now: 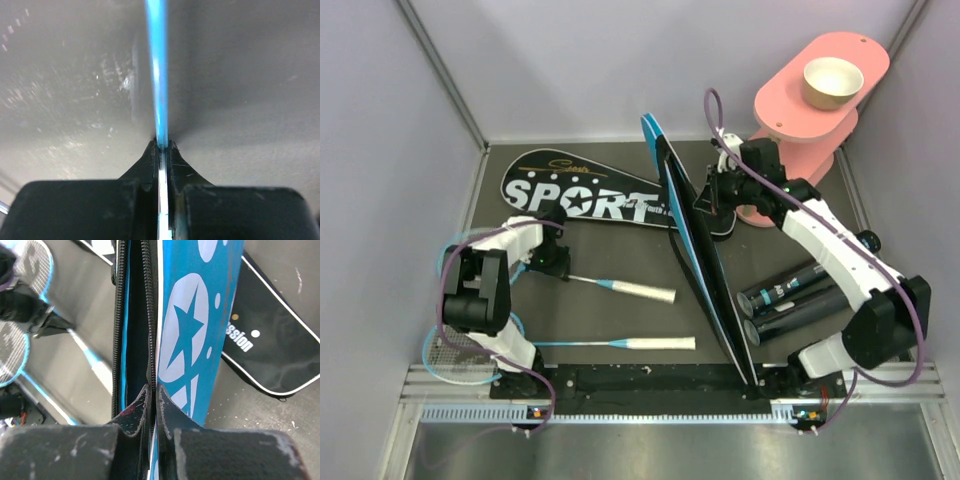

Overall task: Pack up the badminton gear
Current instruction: Pick up the racket from the center of the board, then place the racket in the racket bag.

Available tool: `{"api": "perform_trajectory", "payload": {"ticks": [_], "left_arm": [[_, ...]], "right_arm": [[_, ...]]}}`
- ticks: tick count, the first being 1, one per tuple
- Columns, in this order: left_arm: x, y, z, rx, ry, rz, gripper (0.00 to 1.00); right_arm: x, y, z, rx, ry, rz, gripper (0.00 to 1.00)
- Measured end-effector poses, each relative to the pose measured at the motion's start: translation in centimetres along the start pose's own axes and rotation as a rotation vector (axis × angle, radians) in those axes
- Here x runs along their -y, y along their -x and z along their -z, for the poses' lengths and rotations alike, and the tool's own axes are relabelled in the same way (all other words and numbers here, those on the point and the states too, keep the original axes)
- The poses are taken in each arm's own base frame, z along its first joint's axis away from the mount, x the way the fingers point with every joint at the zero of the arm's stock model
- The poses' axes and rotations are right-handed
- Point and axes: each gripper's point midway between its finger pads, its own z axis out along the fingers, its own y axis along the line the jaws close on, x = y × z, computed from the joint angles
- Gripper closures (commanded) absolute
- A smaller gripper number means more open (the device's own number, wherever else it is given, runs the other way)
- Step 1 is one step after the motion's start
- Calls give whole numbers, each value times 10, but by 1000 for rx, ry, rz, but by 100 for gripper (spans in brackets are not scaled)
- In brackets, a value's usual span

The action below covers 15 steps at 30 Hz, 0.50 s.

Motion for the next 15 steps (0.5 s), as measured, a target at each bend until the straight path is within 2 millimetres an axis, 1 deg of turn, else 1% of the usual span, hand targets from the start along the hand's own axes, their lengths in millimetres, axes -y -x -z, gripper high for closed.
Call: {"api": "perform_trajectory", "payload": {"ticks": [2, 3, 5, 7, 9, 11, 12, 13, 15], "left_arm": [[0, 6, 5, 48, -23, -98, 100], [3, 9, 12, 77, -52, -153, 100], [14, 15, 34, 126, -127, -231, 100], [27, 21, 66, 178, -231, -334, 100], [38, 25, 100, 216, -341, -430, 100], [44, 20, 130, 213, -440, -546, 100], [46, 16, 141, 203, -481, -601, 100], [47, 8, 152, 177, -526, -669, 100], [45, -13, 171, 112, -618, -816, 100]], "right_arm": [[8, 0, -11, -4, -45, -15, 100], [13, 1, -17, -6, -78, -26, 100], [19, 7, -30, 8, -140, -37, 100], [23, 15, -37, 35, -196, -42, 100], [30, 28, -43, 72, -261, -44, 100], [38, 45, -50, 120, -317, -41, 100], [43, 51, -55, 136, -343, -40, 100], [48, 57, -59, 150, -364, -39, 100], [57, 69, -70, 176, -401, -38, 100]]}}
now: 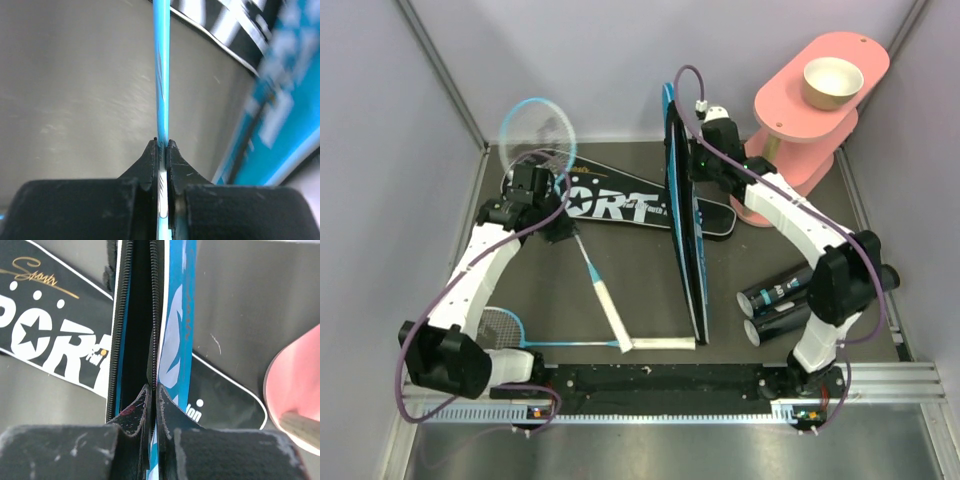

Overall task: Pack up the badminton gear
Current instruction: Place the racket in the racket bag.

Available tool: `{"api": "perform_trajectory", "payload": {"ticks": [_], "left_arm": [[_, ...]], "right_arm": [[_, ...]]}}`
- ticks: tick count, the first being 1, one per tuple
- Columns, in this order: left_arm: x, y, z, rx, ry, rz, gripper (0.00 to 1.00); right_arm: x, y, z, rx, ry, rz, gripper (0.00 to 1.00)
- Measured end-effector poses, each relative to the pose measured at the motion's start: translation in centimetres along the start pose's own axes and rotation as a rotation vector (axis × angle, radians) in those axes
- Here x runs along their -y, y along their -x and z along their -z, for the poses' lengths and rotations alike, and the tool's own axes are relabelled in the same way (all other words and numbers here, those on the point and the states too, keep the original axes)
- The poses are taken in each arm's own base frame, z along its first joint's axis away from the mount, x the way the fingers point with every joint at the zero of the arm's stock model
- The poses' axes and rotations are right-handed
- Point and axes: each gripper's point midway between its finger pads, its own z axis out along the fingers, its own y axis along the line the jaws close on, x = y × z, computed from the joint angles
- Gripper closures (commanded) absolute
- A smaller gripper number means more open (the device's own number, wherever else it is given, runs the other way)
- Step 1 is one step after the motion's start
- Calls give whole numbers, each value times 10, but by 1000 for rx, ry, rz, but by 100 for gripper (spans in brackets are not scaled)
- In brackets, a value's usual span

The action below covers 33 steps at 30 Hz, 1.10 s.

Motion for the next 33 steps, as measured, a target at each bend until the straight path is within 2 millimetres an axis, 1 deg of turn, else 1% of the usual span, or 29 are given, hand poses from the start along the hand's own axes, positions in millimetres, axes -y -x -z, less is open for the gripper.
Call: {"api": "perform_trajectory", "payload": {"ticks": [2, 4, 6, 8, 11, 12, 14, 15, 17, 20, 23, 26, 29, 33], "left_arm": [[25, -21, 15, -89, -149, -115, 100], [51, -45, 34, -181, -324, -196, 100], [76, -67, 56, -248, -508, -242, 100], [97, -88, 85, -282, -697, -286, 100], [118, -106, 124, -307, -901, -315, 100], [126, -108, 136, -314, -969, -314, 100], [140, -109, 151, -325, -1088, -293, 100], [147, -110, 155, -337, -1139, -280, 100], [155, -115, 157, -386, -1204, -235, 100], [166, -125, 156, -484, -1259, -182, 100], [176, -135, 162, -571, -1306, -173, 100], [180, -140, 171, -631, -1355, -173, 100], [180, -142, 177, -658, -1391, -164, 100], [177, -145, 174, -682, -1385, -143, 100]], "right_arm": [[1, 4, -10, 9, -19, -2, 100], [1, 7, -18, 13, -28, -9, 100], [0, 8, -23, 16, -28, -17, 100], [-2, 9, -27, 20, -26, -24, 100], [-3, 10, -29, 25, -24, -47, 100], [-3, 11, -30, 28, -25, -59, 100], [-5, 15, -32, 48, -10, -90, 100], [-6, 16, -33, 54, 1, -108, 100], [-7, 16, -36, 57, 29, -146, 100], [-2, 13, -41, 60, 68, -207, 100], [1, 11, -43, 54, 122, -257, 100], [0, 12, -42, 59, 166, -270, 100], [-4, 17, -39, 72, 208, -276, 100], [-12, 23, -33, 87, 271, -290, 100]]}}
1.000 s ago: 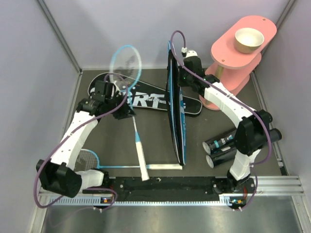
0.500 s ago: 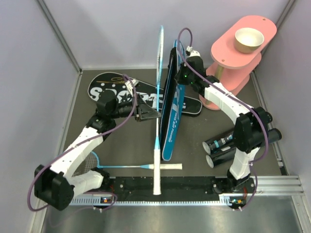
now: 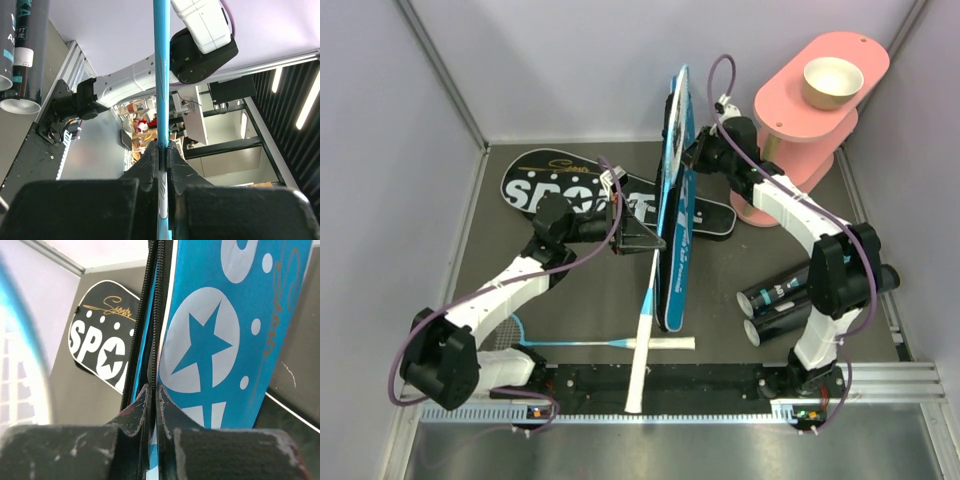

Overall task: Pack up the badminton gear
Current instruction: Place the racket in the racket bag.

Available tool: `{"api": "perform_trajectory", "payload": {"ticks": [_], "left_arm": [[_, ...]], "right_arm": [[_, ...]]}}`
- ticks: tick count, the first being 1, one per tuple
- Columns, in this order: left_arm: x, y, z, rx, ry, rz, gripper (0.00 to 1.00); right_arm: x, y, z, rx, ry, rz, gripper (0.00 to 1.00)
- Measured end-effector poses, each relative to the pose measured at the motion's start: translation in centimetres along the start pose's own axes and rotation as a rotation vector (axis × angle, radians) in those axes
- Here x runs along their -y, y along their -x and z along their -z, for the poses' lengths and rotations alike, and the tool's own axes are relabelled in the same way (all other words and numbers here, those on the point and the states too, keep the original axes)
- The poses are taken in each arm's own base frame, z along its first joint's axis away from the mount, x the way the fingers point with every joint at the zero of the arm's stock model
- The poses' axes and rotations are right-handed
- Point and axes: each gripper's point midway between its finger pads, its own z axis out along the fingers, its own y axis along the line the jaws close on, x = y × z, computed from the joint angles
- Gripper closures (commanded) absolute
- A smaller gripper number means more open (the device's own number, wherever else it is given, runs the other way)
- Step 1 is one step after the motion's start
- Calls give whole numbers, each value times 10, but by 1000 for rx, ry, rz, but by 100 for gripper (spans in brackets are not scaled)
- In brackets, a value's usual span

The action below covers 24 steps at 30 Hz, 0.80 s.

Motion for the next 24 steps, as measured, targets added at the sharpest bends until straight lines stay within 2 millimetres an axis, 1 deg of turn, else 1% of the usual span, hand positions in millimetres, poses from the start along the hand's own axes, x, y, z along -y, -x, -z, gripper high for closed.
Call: {"api": "perform_trajectory", "payload": {"ticks": [6, 9, 14, 19, 24], "left_arm": [[-13, 3, -2, -1, 13, 45, 100], [-22, 4, -2, 6, 22, 72, 100], [-33, 4, -2, 28, 33, 102, 100], [-49, 1, 1, 48, 60, 165, 100], [-59, 2, 0, 52, 71, 208, 100]], "right_arm": [[-4, 3, 17, 23, 42, -41, 100], [-11, 11, 26, 43, 71, -68, 100], [-17, 22, 36, 76, 96, -102, 100], [-24, 24, 39, 85, 133, -136, 100], [-31, 22, 40, 80, 184, -180, 100]]}}
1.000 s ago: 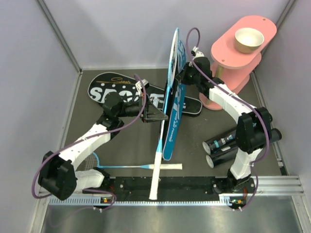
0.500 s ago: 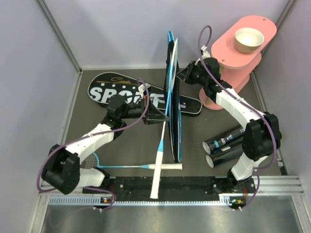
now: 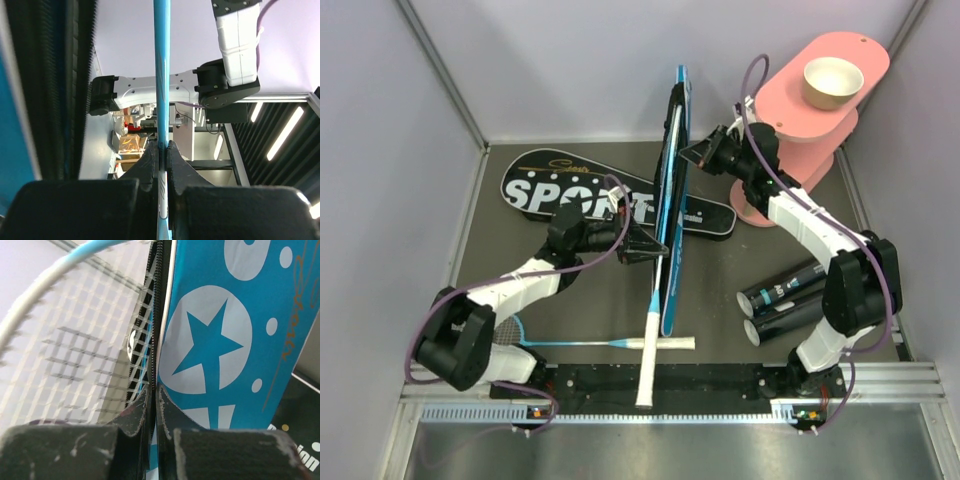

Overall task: Pack up the badminton gear
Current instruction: Place the racket in the racket bag.

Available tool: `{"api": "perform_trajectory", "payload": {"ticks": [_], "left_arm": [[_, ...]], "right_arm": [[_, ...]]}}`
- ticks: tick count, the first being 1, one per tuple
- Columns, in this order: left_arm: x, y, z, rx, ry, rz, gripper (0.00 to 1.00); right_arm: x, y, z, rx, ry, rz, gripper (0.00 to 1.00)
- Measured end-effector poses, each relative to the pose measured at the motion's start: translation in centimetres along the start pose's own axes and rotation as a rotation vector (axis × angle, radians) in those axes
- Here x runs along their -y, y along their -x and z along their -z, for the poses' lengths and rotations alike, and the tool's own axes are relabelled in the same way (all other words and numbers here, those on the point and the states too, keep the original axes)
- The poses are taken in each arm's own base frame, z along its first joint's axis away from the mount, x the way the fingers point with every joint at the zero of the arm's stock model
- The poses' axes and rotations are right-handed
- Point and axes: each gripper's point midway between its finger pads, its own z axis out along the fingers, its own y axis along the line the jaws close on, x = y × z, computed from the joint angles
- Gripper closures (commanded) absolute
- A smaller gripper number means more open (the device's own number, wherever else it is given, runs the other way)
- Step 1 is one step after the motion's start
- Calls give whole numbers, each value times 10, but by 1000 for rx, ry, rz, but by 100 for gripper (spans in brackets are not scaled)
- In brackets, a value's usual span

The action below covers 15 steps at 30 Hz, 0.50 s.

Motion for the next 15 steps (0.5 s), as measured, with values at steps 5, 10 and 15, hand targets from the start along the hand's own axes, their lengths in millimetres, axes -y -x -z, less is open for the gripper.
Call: {"api": "perform_trajectory", "payload": {"ticks": [5, 10, 15], "left_arm": [[-17, 22, -9, -5, 34, 74, 100], [-40, 59, -15, 30, 61, 171, 100], [-58, 109, -29, 64, 107, 128, 100]], "right_arm": [[3, -16, 10, -37, 28, -37, 100], [-2, -30, 24, -83, 77, -59, 100], [-7, -44, 35, -117, 127, -89, 100]]}}
